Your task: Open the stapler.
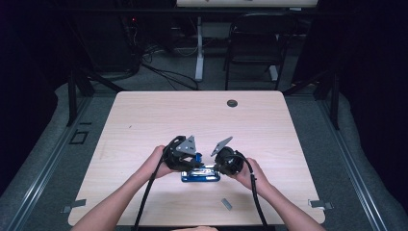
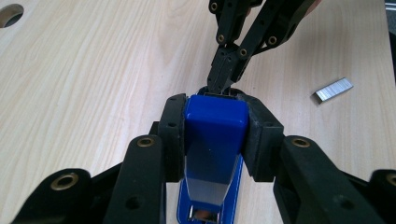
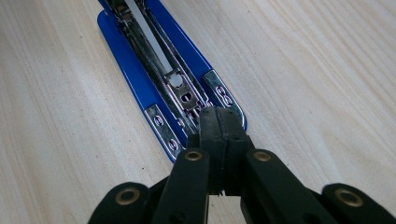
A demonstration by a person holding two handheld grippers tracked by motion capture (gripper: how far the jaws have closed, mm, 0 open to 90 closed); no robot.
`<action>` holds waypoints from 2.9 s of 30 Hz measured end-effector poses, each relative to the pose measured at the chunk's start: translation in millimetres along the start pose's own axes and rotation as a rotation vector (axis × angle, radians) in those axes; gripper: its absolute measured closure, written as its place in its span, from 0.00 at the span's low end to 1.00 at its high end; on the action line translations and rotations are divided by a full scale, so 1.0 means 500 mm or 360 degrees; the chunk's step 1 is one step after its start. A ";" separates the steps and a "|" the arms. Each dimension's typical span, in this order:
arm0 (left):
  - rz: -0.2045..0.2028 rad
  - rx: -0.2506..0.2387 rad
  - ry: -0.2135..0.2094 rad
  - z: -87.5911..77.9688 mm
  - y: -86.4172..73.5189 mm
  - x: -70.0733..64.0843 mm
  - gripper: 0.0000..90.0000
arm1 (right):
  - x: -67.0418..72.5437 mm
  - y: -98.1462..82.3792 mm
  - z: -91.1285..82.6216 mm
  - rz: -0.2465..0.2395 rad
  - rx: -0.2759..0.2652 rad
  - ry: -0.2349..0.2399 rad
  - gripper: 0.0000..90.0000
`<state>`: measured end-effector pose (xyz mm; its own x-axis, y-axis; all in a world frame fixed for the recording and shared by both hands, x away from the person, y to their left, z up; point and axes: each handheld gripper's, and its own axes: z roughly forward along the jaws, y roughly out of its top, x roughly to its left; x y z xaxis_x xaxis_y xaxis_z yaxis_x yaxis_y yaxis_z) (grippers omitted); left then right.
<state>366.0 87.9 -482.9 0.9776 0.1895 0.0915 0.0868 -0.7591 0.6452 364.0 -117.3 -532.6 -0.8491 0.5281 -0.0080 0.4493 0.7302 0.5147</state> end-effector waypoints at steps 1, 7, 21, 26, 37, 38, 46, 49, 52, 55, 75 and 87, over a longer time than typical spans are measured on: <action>-0.0017 -0.0008 -0.0008 -0.003 -0.004 0.003 0.72 | 0.000 0.001 -0.002 -0.0006 0.0024 -0.0007 1.00; -0.0050 -0.0017 -0.0023 -0.019 -0.019 0.009 0.72 | -0.004 0.007 -0.012 -0.0031 0.0146 0.0041 1.00; -0.0166 -0.0058 -0.0056 -0.047 -0.058 0.020 0.72 | -0.002 0.001 -0.002 -0.0002 0.0021 0.0003 1.00; -0.0198 -0.0061 -0.0054 -0.054 -0.071 0.021 0.72 | -0.003 0.001 -0.002 -0.0002 0.0023 0.0005 1.00; -0.0284 -0.0073 -0.0082 -0.064 -0.100 0.028 0.72 | -0.004 0.001 -0.002 0.0001 0.0020 0.0009 1.00; -0.0292 -0.0081 -0.0083 -0.064 -0.103 0.028 0.72 | -0.004 0.001 -0.002 0.0001 0.0020 0.0009 1.00; -0.0338 -0.0081 -0.0114 -0.066 -0.113 0.036 0.72 | -0.004 0.001 -0.002 -0.0005 0.0025 0.0011 1.00; -0.0345 -0.0081 -0.0120 -0.066 -0.114 0.037 0.72 | -0.004 0.001 -0.002 -0.0004 0.0024 0.0011 1.00; -0.0353 -0.0067 -0.0094 -0.068 -0.116 0.036 0.72 | -0.003 0.001 -0.002 0.0000 0.0020 0.0005 1.00; -0.0380 -0.0086 -0.0136 -0.068 -0.126 0.040 0.72 | -0.004 0.000 -0.002 -0.0002 0.0020 0.0007 1.00; -0.0352 -0.0005 -0.0199 -0.067 -0.160 0.053 0.71 | -0.004 0.000 -0.002 -0.0002 0.0019 0.0009 1.00; -0.0233 0.0364 -0.0133 -0.033 -0.194 0.044 0.69 | -0.005 0.000 -0.002 -0.0007 0.0018 0.0013 1.00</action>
<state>375.6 175.9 -530.8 0.9631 0.2626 -0.0588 0.2597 -0.8500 0.4584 365.8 -118.8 -531.7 -0.8534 0.5212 -0.0031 0.4485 0.7374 0.5050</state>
